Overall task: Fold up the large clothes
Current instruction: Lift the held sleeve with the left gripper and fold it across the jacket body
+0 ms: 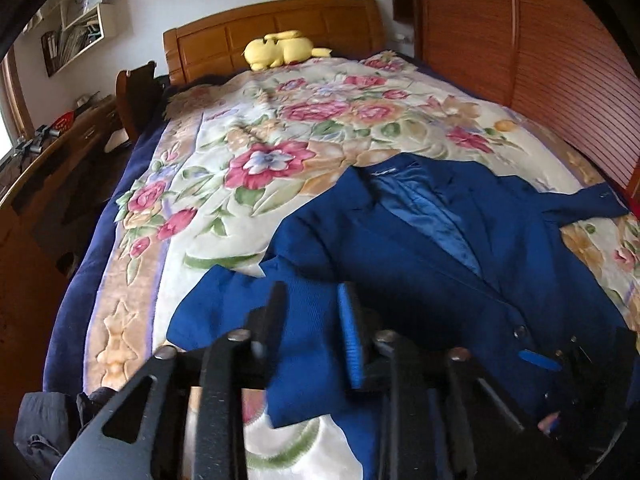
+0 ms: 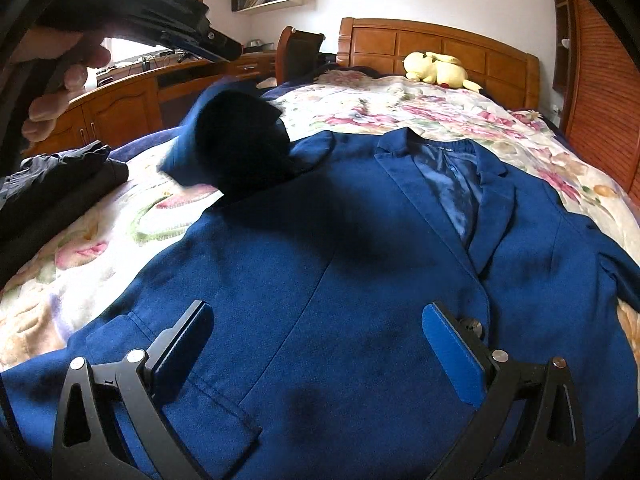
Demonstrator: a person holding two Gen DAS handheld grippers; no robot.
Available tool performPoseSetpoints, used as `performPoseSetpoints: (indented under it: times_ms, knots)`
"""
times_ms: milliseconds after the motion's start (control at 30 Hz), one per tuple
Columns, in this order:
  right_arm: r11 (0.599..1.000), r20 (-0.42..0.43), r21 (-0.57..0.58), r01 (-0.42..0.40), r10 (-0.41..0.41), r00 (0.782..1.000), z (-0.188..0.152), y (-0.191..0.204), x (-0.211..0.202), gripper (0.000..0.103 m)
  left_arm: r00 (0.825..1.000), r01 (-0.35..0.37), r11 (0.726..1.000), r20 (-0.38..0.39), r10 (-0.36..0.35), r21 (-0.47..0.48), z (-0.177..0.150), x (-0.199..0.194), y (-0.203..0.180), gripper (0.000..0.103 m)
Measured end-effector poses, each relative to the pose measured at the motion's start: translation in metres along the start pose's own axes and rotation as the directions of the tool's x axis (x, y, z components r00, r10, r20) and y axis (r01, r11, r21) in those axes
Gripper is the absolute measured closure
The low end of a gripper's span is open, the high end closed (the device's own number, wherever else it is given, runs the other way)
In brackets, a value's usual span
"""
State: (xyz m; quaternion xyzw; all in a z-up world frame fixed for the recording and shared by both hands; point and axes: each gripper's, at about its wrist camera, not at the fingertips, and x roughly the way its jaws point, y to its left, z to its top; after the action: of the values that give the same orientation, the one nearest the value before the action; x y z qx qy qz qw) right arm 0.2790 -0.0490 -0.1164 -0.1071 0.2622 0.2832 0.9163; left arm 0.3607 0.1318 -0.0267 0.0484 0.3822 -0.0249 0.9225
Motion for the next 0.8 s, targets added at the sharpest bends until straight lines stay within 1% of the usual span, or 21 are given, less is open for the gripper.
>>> performPoseSetpoints:
  times_ms: [67, 100, 133, 167, 200, 267, 367, 467, 667, 800]
  knots:
    - [1.000, -0.001, -0.001, 0.000, 0.000, 1.000, 0.000, 0.000, 0.000, 0.000, 1.000, 0.002, 1.000, 0.008, -0.002, -0.005, -0.005, -0.005, 0.001, 0.068]
    - [1.000, 0.000, -0.001, 0.000, 0.000, 1.000, 0.000, 0.000, 0.000, 0.000, 1.000, -0.010, 1.000, 0.011, 0.010, -0.011, -0.008, -0.005, 0.005, 0.067]
    - [1.000, -0.001, -0.002, 0.000, 0.000, 1.000, 0.000, 0.000, 0.000, 0.000, 1.000, -0.024, 1.000, 0.007, 0.024, -0.019, -0.011, -0.002, 0.010, 0.065]
    - [1.000, 0.000, -0.001, 0.000, 0.000, 1.000, 0.000, 0.000, 0.000, 0.000, 1.000, -0.029, 0.999, 0.003, 0.029, -0.028, -0.014, 0.000, 0.014, 0.060]
    - [1.000, 0.000, -0.001, 0.000, 0.000, 1.000, 0.000, 0.000, 0.000, 0.000, 1.000, -0.030, 0.999, -0.006, 0.030, -0.040, -0.017, 0.005, 0.019, 0.057]
    - [1.000, -0.001, -0.002, 0.000, 0.000, 1.000, 0.000, 0.000, 0.000, 0.000, 0.999, -0.036, 0.996, -0.034, 0.033, -0.082, -0.025, 0.020, 0.036, 0.048]
    - [1.000, -0.002, -0.005, 0.001, -0.001, 1.000, 0.000, 0.001, 0.001, 0.000, 0.995, -0.068, 0.991, -0.082, 0.058, -0.116, -0.038, 0.045, 0.059, 0.040]
    - [1.000, -0.004, -0.010, 0.001, -0.001, 1.000, 0.000, 0.001, 0.002, 0.000, 0.990, -0.091, 0.982, -0.121, 0.071, -0.164, -0.048, 0.069, 0.078, 0.036]
    - [1.000, -0.007, -0.017, 0.001, -0.001, 1.000, -0.001, 0.002, 0.002, 0.000, 0.976, -0.154, 0.958, -0.187, 0.110, -0.242, -0.059, 0.114, 0.111, 0.036]
    - [1.000, -0.007, -0.017, 0.001, -0.001, 1.000, -0.001, 0.002, 0.002, 0.000, 0.966, -0.185, 0.939, -0.230, 0.120, -0.288, -0.068, 0.138, 0.127, 0.035]
